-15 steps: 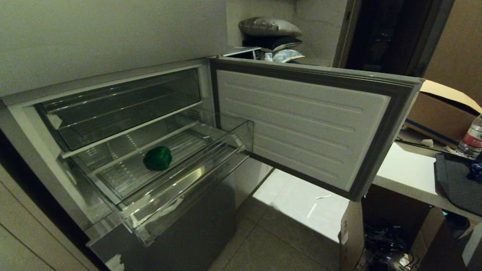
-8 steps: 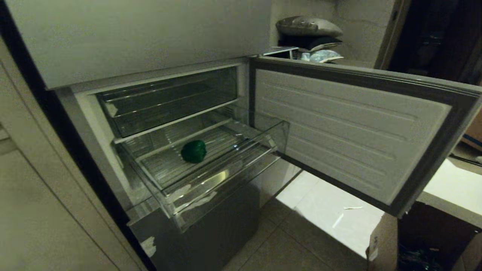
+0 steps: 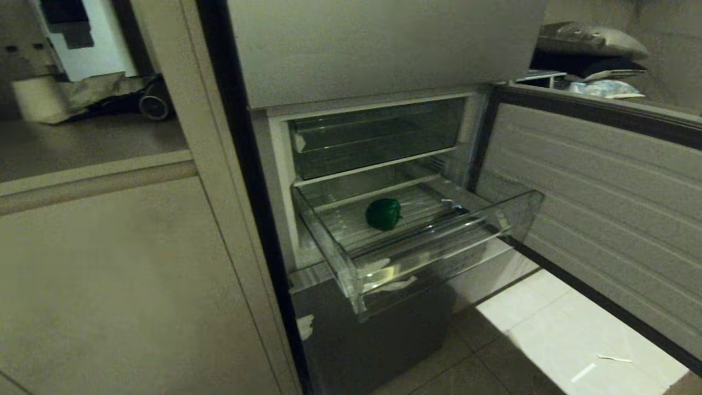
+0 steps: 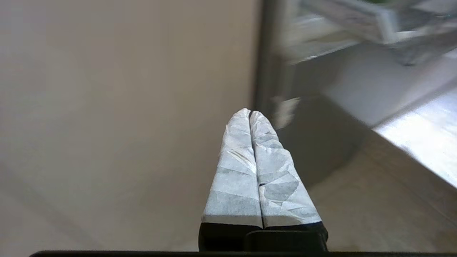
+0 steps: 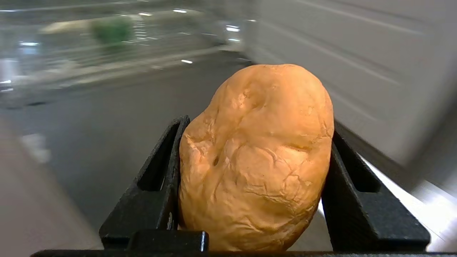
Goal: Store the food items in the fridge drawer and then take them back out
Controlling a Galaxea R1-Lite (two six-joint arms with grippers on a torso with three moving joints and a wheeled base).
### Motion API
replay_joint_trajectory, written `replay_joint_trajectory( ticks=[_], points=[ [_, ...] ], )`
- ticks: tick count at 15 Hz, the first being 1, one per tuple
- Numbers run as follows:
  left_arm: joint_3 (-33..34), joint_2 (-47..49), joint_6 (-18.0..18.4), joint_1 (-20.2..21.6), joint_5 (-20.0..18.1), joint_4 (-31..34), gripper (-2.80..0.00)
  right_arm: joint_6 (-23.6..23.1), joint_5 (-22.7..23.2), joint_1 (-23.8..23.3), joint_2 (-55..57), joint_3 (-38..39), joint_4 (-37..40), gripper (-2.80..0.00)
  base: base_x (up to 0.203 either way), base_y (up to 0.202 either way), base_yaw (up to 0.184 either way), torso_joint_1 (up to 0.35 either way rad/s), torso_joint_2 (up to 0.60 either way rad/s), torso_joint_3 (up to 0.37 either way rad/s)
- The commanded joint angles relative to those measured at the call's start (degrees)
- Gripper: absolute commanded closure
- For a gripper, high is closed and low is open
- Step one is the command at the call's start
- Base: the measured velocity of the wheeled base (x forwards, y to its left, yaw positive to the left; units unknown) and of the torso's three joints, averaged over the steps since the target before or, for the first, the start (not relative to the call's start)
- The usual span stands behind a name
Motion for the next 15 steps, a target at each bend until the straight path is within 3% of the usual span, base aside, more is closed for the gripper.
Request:
replay_joint_trajectory(
  ticks=[1, 4, 11, 15],
  points=[
    [0.0, 0.1, 0.0, 0.0, 0.0, 0.0, 0.00, -0.7, 0.1, 0.0, 0.0, 1.8, 0.0, 0.00, 0.004, -0.008, 0.173, 0.002, 0.00, 0.006],
    [0.0, 0.1, 0.0, 0.0, 0.0, 0.0, 0.00, -3.8, 0.6, 0.0, 0.0, 1.8, 0.1, 0.00, 0.002, -0.009, 0.175, 0.004, 0.00, 0.004],
    [0.0, 0.1, 0.0, 0.0, 0.0, 0.0, 0.00, 0.0, 0.2, 0.0, 0.0, 1.8, 0.0, 0.00, 0.002, -0.007, 0.169, 0.001, 0.00, 0.003],
    [0.0, 0.1, 0.0, 0.0, 0.0, 0.0, 0.00, -2.4, 0.3, 0.0, 0.1, 1.7, 0.0, 0.00, 0.000, -0.001, 0.024, 0.000, 0.00, 0.000]
  ],
)
